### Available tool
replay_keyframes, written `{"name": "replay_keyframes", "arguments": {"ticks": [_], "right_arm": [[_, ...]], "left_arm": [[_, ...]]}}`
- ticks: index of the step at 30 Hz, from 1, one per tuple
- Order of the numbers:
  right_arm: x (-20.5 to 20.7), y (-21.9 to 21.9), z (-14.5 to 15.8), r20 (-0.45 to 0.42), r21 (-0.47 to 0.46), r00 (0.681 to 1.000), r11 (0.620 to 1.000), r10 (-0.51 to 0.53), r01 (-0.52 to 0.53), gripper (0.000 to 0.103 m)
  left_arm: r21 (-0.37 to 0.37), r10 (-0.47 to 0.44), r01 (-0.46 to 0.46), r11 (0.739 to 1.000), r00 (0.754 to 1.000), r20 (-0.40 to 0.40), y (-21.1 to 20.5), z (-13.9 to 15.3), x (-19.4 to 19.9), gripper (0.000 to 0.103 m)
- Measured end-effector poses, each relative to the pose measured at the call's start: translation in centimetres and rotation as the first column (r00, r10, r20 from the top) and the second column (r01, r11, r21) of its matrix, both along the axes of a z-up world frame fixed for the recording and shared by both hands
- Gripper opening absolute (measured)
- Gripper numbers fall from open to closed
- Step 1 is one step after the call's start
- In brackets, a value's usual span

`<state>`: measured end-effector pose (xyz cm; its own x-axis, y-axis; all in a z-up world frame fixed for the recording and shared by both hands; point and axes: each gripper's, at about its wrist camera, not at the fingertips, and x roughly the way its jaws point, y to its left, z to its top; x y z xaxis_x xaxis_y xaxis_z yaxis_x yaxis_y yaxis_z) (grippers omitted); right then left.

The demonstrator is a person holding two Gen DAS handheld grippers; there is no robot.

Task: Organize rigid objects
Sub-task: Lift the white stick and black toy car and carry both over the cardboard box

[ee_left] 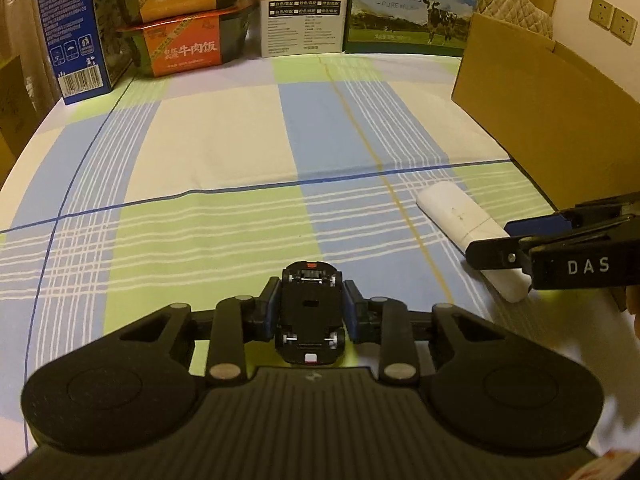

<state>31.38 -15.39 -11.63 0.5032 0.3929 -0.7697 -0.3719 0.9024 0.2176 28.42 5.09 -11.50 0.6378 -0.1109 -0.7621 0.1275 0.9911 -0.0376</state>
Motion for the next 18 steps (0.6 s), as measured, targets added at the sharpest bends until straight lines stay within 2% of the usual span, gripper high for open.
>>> {"name": "replay_keyframes", "arguments": {"ticks": [8,18], "right_arm": [[0.1,-0.3,0.3,0.009,0.019,1.000,1.000,-0.003,0.003,0.049],[0.1,0.7,-0.1,0.021,-0.007,0.999,1.000,0.030,-0.029,0.049]], "left_arm": [[0.003,0.037,-0.037,0.999,0.999,0.036,0.6,1.1,-0.3,0.026],[-0.025,0.020,-0.019,1.000,0.999,0.050,0.2,1.6,-0.2,0.026]]}}
